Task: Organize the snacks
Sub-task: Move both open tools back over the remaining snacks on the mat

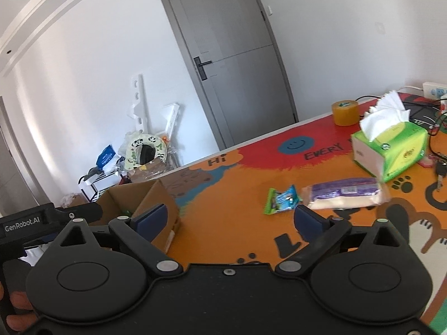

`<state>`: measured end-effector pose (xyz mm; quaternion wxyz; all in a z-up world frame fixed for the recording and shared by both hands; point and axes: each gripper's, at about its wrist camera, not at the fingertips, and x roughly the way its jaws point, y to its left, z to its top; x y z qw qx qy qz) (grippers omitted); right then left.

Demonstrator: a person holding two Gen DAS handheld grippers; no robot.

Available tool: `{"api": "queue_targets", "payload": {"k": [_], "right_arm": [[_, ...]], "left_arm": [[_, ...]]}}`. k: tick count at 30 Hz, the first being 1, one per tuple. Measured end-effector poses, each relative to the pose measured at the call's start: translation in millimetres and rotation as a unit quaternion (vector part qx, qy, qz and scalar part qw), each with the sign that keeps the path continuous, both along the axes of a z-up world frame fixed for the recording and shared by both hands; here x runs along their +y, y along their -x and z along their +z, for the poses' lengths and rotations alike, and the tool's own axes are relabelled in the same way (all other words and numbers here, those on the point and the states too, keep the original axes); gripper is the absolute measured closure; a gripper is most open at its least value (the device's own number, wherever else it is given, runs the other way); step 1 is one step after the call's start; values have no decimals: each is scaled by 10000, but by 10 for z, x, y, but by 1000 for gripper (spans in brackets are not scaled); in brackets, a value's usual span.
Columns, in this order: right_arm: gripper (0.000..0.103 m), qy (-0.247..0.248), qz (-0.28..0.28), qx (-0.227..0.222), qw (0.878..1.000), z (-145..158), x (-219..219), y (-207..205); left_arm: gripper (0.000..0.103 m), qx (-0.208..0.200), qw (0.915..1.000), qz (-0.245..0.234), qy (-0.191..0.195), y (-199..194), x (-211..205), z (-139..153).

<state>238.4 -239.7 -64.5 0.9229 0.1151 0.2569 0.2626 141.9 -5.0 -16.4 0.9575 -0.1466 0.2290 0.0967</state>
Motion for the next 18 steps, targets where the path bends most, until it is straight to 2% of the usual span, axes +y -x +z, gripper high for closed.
{"api": "queue_targets", "payload": {"k": [18], "right_arm": [[5, -32, -532, 239, 9983, -190, -542, -292]], "left_arm": [[9, 131, 9987, -497, -49, -464, -403, -96]]}}
